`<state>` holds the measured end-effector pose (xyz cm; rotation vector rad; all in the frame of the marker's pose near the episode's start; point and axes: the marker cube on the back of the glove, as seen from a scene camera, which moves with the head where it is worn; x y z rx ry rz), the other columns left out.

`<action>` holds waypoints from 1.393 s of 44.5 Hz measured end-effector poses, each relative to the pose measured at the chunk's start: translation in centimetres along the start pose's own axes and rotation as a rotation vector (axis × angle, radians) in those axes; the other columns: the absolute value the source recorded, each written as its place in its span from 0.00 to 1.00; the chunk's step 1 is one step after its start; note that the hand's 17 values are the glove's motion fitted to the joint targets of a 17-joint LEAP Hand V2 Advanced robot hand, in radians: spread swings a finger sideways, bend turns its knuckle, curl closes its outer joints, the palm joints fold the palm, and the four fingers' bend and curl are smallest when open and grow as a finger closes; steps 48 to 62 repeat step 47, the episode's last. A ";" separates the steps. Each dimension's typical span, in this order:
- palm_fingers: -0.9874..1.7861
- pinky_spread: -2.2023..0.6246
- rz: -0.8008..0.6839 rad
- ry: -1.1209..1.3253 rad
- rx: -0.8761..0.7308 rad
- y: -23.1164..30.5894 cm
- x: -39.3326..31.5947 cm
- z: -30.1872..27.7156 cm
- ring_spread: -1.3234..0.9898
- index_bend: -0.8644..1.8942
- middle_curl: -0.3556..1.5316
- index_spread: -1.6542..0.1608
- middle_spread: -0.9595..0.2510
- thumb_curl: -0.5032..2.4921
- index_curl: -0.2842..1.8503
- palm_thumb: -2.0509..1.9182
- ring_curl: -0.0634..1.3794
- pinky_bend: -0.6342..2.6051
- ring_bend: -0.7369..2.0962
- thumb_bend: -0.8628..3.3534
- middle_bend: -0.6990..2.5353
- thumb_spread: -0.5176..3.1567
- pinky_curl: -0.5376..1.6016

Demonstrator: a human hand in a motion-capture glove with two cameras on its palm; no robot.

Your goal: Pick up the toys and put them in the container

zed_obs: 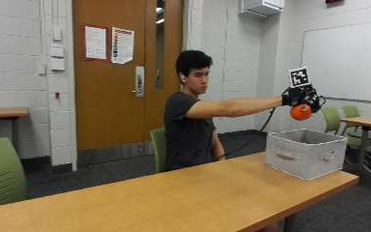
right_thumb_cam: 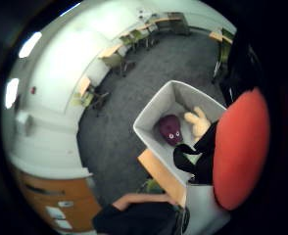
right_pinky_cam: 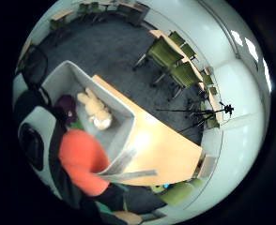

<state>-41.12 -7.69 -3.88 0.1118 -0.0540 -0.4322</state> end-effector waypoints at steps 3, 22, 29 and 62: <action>0.74 0.62 -0.068 -0.039 -0.057 0.4 -0.6 1.3 0.40 0.37 0.60 0.61 0.48 0.54 0.89 0.65 0.40 0.48 0.69 0.27 0.48 0.35 0.45; 0.32 0.70 -0.024 0.060 -0.171 4.9 8.8 1.6 0.47 0.32 0.51 0.67 0.67 0.35 0.60 0.48 0.30 0.56 0.60 0.18 0.36 0.43 0.45; 0.31 0.72 -0.030 0.130 -0.115 8.0 13.4 0.6 0.47 0.34 0.50 0.70 0.69 0.31 0.53 0.48 0.28 0.53 0.57 0.18 0.37 0.44 0.43; 0.34 0.73 0.211 0.095 -0.141 18.4 25.5 1.9 0.47 0.36 0.47 0.73 0.72 0.25 0.44 0.49 0.24 0.48 0.52 0.19 0.36 0.45 0.41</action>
